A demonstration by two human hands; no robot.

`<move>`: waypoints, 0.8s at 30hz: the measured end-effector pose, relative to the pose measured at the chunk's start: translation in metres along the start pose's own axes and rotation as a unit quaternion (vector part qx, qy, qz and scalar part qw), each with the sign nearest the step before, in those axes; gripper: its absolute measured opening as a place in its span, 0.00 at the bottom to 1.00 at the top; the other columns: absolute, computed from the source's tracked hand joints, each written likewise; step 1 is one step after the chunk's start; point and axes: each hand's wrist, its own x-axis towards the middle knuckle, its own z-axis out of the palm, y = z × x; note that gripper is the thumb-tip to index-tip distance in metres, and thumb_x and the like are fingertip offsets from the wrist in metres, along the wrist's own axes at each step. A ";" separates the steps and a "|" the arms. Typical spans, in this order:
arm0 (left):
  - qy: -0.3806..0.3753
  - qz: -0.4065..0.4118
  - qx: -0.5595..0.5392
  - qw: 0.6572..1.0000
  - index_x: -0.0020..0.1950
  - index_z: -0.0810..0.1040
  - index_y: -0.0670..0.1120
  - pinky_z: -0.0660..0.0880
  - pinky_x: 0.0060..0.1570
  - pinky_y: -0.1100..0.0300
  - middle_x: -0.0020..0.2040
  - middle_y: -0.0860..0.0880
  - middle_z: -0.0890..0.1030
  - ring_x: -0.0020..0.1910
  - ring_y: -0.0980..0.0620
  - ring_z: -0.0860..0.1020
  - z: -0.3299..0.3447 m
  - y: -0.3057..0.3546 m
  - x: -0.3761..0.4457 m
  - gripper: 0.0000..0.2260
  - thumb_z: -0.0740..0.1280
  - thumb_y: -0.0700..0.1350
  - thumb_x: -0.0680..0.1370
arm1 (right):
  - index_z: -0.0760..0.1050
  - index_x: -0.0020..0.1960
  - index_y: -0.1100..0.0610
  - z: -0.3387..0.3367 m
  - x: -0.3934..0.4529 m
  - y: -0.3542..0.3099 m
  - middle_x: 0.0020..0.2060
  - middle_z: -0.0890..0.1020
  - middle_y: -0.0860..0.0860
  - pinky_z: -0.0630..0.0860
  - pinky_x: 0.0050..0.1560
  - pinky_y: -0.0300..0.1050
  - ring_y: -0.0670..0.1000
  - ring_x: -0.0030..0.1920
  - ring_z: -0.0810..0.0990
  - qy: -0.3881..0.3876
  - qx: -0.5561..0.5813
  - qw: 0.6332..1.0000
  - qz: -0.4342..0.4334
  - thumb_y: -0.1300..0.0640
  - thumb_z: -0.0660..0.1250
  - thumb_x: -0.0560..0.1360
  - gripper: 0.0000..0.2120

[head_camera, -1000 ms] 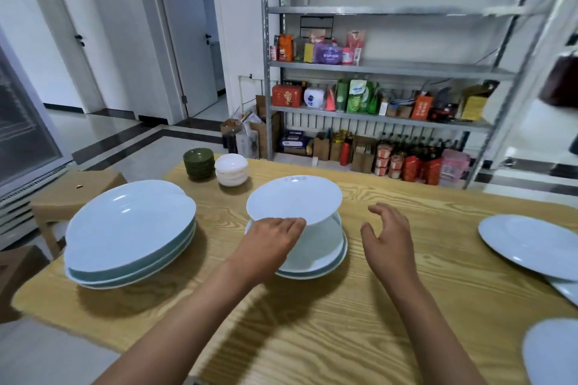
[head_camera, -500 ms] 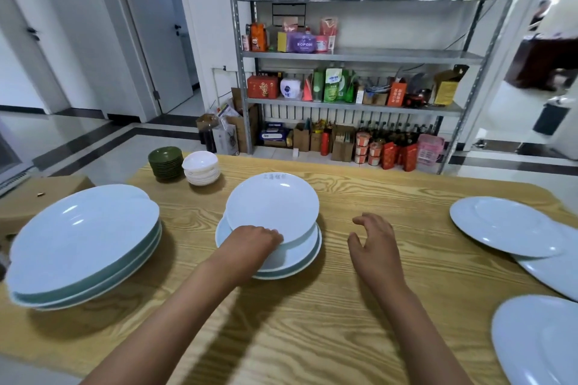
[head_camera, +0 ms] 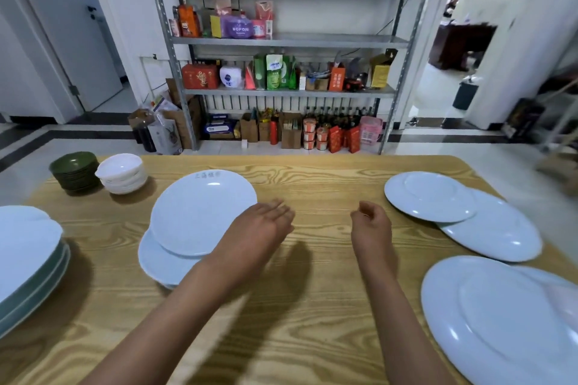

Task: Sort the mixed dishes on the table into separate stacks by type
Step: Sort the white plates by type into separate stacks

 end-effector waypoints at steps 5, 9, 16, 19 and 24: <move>-0.058 -0.025 -0.090 0.994 0.71 0.71 0.42 0.65 0.67 0.55 0.70 0.45 0.73 0.72 0.49 0.66 0.037 0.049 0.051 0.19 0.57 0.48 0.82 | 0.74 0.61 0.58 -0.014 0.035 0.019 0.49 0.83 0.54 0.82 0.50 0.51 0.47 0.42 0.85 0.148 0.293 0.935 0.135 0.57 0.64 0.75 0.15; -0.056 -0.111 -0.186 0.975 0.74 0.65 0.46 0.54 0.72 0.57 0.74 0.49 0.67 0.76 0.53 0.58 0.077 0.078 0.059 0.21 0.50 0.51 0.83 | 0.66 0.69 0.67 -0.029 0.058 0.023 0.57 0.75 0.61 0.78 0.53 0.58 0.61 0.60 0.77 0.103 0.514 0.840 0.141 0.66 0.59 0.80 0.18; -0.026 -0.174 -0.245 0.953 0.74 0.65 0.42 0.53 0.73 0.59 0.73 0.45 0.67 0.76 0.50 0.58 0.116 0.087 0.062 0.24 0.48 0.52 0.81 | 0.66 0.72 0.61 -0.038 0.081 0.037 0.61 0.75 0.57 0.80 0.47 0.55 0.56 0.56 0.80 0.062 0.580 0.798 0.152 0.62 0.61 0.81 0.20; 0.001 -0.200 -0.281 0.939 0.75 0.63 0.43 0.49 0.70 0.66 0.75 0.48 0.65 0.75 0.57 0.53 0.116 0.085 0.058 0.21 0.53 0.49 0.83 | 0.67 0.70 0.60 -0.041 0.084 0.041 0.60 0.76 0.58 0.80 0.46 0.53 0.56 0.56 0.80 0.044 0.587 0.793 0.158 0.61 0.60 0.81 0.18; -0.018 -0.187 -0.289 0.939 0.76 0.60 0.45 0.49 0.72 0.63 0.76 0.49 0.62 0.76 0.57 0.51 0.123 0.085 0.058 0.23 0.52 0.52 0.83 | 0.70 0.64 0.62 -0.040 0.084 0.040 0.48 0.79 0.57 0.81 0.41 0.50 0.55 0.46 0.82 0.046 0.562 0.813 0.148 0.58 0.64 0.80 0.14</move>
